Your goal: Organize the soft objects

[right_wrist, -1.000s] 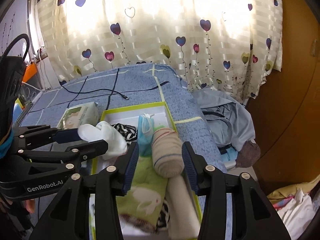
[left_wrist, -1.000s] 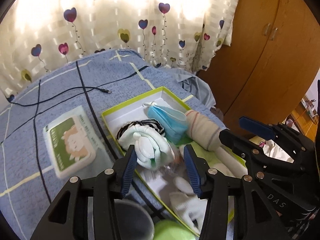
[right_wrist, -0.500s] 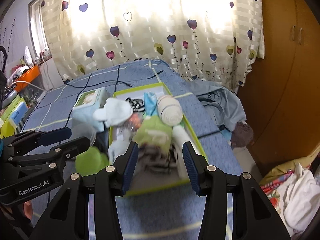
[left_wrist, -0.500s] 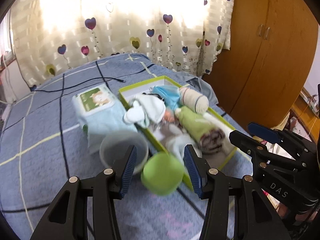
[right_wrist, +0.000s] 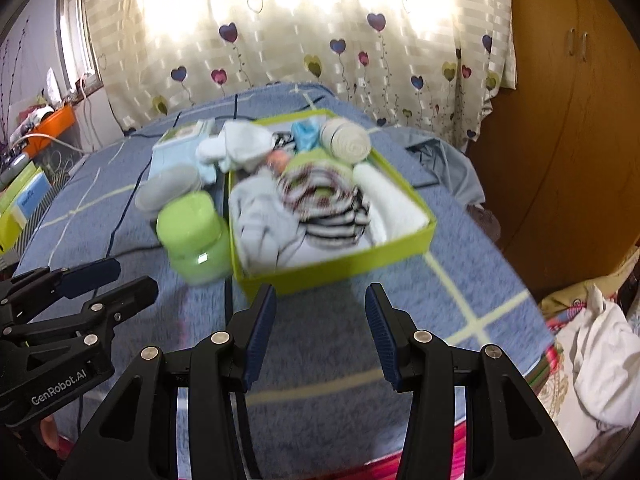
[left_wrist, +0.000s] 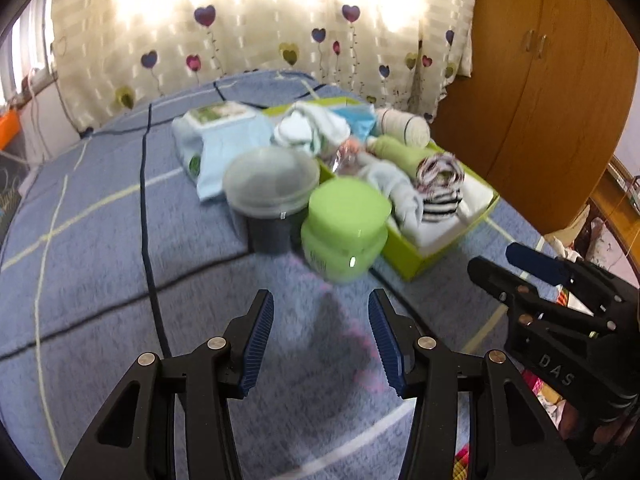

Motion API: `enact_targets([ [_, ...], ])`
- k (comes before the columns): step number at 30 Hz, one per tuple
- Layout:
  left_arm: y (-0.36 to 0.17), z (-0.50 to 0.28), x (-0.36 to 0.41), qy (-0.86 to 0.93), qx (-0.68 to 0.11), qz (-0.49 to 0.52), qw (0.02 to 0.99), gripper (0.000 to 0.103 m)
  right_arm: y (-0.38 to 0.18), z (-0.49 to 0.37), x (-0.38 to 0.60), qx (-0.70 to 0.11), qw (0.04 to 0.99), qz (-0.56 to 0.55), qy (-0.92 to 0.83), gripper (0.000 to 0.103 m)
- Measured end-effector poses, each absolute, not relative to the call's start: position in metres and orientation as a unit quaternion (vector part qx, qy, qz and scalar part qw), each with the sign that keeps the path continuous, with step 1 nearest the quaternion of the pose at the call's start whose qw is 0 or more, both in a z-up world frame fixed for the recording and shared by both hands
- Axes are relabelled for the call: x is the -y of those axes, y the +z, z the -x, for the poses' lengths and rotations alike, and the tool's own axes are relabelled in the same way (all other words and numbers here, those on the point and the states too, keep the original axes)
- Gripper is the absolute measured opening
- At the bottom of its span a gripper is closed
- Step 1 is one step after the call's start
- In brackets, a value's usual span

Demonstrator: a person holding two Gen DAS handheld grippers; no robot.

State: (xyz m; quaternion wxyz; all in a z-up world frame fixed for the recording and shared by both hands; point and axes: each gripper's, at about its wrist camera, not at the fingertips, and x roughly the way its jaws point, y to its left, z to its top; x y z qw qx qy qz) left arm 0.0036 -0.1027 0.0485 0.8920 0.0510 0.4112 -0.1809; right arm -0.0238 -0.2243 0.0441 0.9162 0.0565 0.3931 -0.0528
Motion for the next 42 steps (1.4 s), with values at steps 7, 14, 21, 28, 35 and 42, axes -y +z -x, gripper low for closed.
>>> enact_targets([
  [7, 0.026, 0.01, 0.101, -0.171, -0.415, -0.071, 0.891, 0.048, 0.018, 0.031, 0.212, -0.413, 0.908, -0.043, -0.059, 0.048],
  [14, 0.018, 0.012, 0.102, -0.171, -0.423, -0.07, 0.887, 0.049, 0.013, 0.034, 0.21, -0.41, 0.909, -0.032, -0.066, 0.049],
  [21, 0.015, 0.013, 0.104, -0.169, -0.421, -0.073, 0.888, 0.049, 0.011, 0.035, 0.213, -0.404, 0.911, -0.033, -0.074, 0.058],
  [28, 0.014, 0.012, 0.104, -0.173, -0.42, -0.071, 0.888, 0.057, 0.01, 0.035, 0.212, -0.398, 0.913, -0.035, -0.079, 0.06],
  [35, 0.013, 0.011, 0.107, -0.167, -0.418, -0.074, 0.89, 0.06, 0.01, 0.036, 0.212, -0.396, 0.914, -0.036, -0.077, 0.061],
  [42, 0.013, 0.012, 0.107, -0.163, -0.419, -0.075, 0.89, 0.063, 0.01, 0.036, 0.214, -0.399, 0.913, -0.036, -0.076, 0.061],
])
